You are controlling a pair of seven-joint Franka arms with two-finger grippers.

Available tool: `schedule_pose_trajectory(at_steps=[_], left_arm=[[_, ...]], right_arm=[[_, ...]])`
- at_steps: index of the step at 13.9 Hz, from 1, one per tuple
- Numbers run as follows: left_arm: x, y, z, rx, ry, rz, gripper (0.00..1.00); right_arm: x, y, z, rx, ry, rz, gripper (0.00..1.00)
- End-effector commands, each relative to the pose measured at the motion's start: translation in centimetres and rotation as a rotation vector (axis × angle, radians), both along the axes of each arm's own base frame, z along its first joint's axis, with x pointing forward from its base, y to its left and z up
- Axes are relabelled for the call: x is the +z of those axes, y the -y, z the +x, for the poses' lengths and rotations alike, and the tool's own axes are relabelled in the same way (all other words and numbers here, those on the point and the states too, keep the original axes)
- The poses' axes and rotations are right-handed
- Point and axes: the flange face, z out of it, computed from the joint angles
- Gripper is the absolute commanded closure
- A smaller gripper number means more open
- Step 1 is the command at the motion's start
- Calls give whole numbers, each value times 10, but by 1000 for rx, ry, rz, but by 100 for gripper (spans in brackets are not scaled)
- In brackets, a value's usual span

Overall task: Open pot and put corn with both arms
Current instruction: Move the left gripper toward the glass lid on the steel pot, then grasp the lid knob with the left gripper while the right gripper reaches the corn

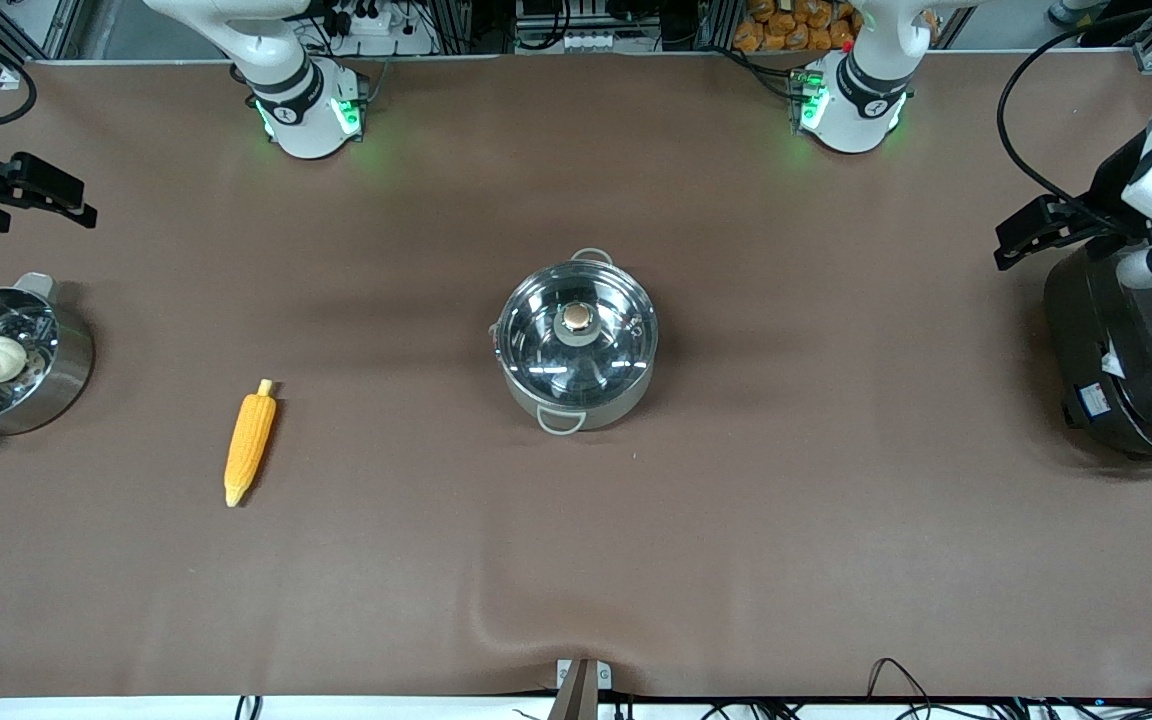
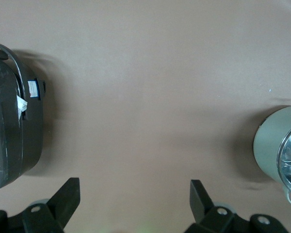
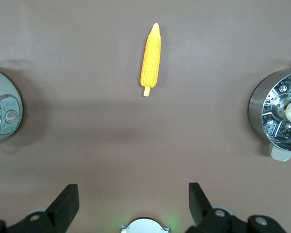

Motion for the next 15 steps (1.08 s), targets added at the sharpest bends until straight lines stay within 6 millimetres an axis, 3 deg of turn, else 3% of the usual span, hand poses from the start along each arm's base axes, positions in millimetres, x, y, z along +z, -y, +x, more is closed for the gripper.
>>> schedule_pose_trajectory(at_steps=[1,6,8,10,13,15], left_arm=[[11,-2,-12,-17,-1,-18,0],[3,14,4,-36,-13,-45,0],[-11,68,2,-16,-62,-143,0],[-33,138,-1,69,-95,-138,0],[-71,235,-5,225,-137,-128,0],[-94,283,-3,277,-126,-131,0]], right_arm=[[5,3,1,3,-4,-9,0],[3,4,2,1,-9,-9,0],[0,4,3,2,-18,-8,0],[-7,4,5,3,-34,-10,0],[-47,23,17,-21,-114,-2,0],[-93,22,32,-21,-204,1,0]])
